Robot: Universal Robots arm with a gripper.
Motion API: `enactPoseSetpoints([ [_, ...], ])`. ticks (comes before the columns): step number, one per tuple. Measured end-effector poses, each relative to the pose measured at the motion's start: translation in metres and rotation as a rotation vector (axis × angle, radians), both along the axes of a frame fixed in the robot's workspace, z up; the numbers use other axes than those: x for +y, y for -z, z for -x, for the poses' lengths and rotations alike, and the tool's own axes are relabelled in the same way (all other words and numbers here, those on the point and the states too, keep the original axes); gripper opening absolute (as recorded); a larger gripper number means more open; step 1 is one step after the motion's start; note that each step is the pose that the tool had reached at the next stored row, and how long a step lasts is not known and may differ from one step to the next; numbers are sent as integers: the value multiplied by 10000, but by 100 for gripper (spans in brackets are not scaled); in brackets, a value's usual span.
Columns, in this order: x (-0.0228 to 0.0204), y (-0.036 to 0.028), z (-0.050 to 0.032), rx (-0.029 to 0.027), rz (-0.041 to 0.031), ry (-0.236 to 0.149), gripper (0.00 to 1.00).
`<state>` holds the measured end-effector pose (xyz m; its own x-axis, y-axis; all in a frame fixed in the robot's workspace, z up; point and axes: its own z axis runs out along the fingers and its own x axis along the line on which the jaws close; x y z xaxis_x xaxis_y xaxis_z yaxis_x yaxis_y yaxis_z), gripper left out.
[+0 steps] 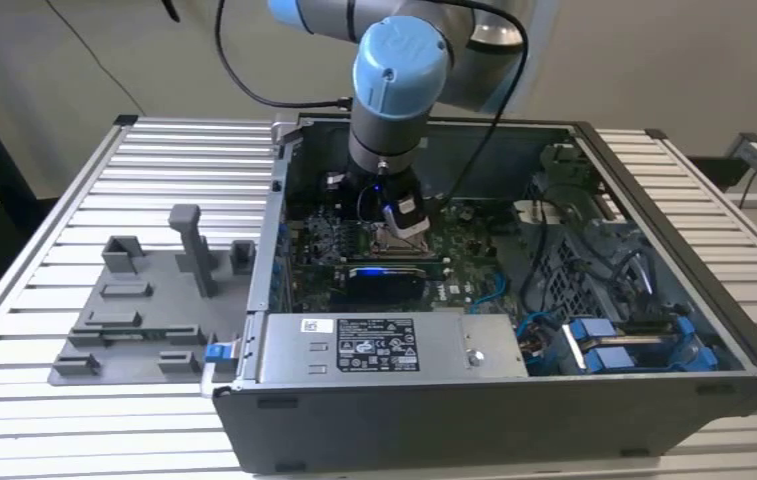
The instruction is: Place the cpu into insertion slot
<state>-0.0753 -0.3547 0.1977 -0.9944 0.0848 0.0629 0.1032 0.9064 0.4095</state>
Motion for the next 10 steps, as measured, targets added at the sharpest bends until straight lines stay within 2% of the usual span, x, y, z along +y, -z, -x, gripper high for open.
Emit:
enactPoseSetpoints([
  [1,0,-1,0,32,144,0,11],
  [2,0,0,0,34,209,2,11],
  [5,0,0,0,23,211,1,11],
  [6,0,0,1,-27,210,4,11],
  [7,0,0,0,-115,200,4,11],
  [10,1,0,0,-440,159,6,11],
])
